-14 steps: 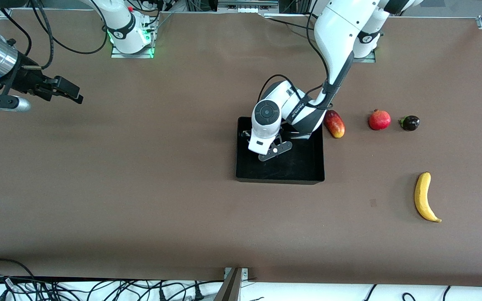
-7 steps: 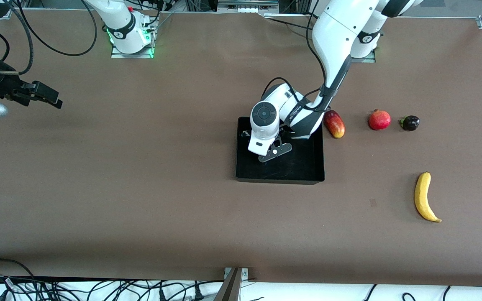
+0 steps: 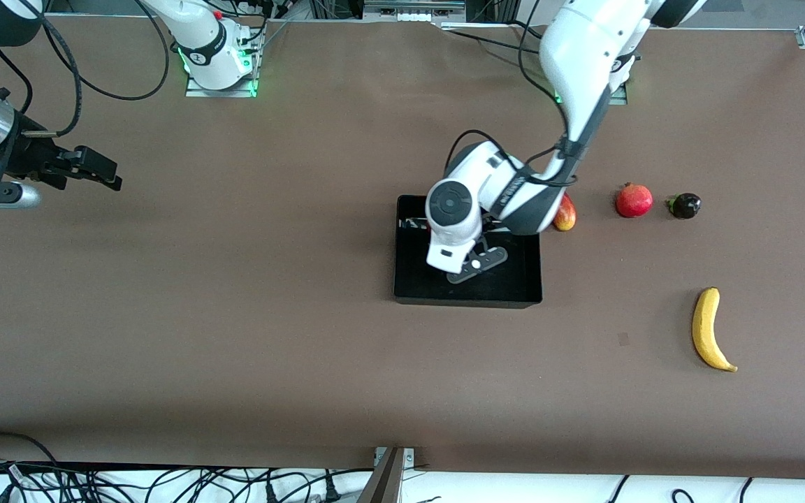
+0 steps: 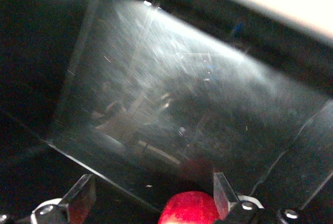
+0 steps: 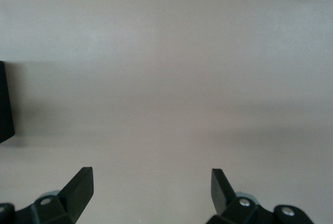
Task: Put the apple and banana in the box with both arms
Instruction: 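Move the left gripper over to the yellow banana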
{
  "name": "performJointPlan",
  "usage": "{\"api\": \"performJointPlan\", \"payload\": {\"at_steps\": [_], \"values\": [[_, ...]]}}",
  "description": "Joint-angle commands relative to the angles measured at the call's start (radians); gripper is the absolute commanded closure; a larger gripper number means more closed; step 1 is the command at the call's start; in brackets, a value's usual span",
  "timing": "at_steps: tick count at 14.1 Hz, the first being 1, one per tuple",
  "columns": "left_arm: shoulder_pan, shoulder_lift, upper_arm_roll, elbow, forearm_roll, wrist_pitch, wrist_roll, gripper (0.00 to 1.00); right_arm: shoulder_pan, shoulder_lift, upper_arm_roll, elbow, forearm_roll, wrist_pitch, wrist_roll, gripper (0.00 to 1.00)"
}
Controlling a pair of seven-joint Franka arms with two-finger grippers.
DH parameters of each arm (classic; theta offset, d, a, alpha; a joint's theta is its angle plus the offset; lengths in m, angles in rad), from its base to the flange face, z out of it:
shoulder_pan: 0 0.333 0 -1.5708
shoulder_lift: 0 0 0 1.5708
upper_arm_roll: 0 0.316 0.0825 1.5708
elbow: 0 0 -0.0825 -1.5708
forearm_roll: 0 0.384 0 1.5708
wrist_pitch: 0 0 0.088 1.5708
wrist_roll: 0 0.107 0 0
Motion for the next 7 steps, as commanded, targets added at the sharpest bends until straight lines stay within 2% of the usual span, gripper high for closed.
{"api": "performJointPlan", "payload": {"at_steps": [1,3,7], "values": [[0.194,-0.122,-0.056,0.013,-0.041,-0.145,0.235,0.00,0.003,0.005,-0.001,0.040,-0.017,-0.018,-0.001,0.00],[0.412,-0.155,-0.148,0.015,-0.026,-0.172,0.459,0.00,0.002,0.001,-0.004,0.044,-0.014,-0.019,-0.001,0.00],[0.601,-0.110,-0.149,0.058,0.149,-0.155,0.849,0.00,-0.006,0.006,-0.008,0.056,-0.018,-0.011,-0.001,0.00]]}}
